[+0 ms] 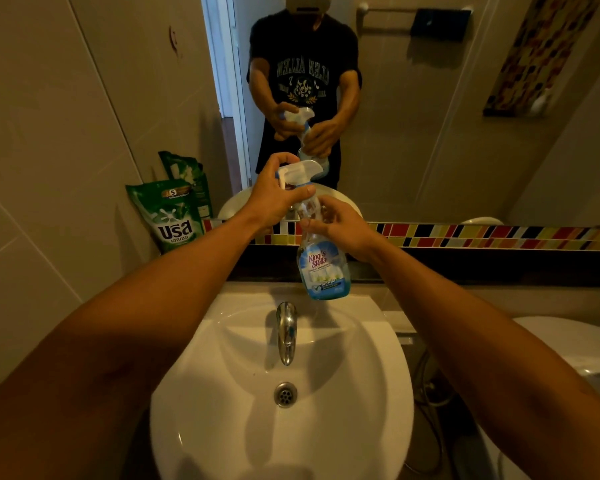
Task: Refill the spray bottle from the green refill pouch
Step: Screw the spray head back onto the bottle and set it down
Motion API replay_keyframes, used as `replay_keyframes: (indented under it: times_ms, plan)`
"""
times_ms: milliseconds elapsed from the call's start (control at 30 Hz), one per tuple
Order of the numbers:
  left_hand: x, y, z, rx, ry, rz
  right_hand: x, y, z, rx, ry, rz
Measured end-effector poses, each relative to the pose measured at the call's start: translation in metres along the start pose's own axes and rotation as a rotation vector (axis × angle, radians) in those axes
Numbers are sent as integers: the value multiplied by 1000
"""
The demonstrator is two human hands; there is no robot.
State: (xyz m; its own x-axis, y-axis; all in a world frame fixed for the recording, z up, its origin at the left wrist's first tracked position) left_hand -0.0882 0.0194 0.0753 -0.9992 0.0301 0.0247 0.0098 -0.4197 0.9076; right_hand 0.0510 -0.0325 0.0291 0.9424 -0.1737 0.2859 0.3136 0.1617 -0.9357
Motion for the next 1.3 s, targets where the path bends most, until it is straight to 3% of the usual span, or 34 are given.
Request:
replay_keyframes:
  times_ms: [200,500,933,1300]
  plan:
    - [0,-9,2,100,-53,-4,-1,2,0,-22,-23,38]
    - [4,-10,4,-6,27,7,-6,5,7,2,-13,-3]
    - [9,-21,9,97,-39,-7,-8,13,9,-47,-50,5]
    - [5,-14,13,128,-149,-19,-10,16,4,-194,-138,264]
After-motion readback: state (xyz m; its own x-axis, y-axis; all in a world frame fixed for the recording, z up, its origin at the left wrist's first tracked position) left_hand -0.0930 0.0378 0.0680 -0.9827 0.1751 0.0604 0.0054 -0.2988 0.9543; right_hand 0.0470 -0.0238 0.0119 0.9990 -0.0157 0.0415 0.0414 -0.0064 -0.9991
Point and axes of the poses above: each hand's wrist, its own z-axis towards the middle knuckle, its own x-axis out of the back of the hand, y = z × x, the point moved 7 cm from there along z, towards the middle knuckle, and after that the axes turned 15 degrees about y, right-handed, at the moved point
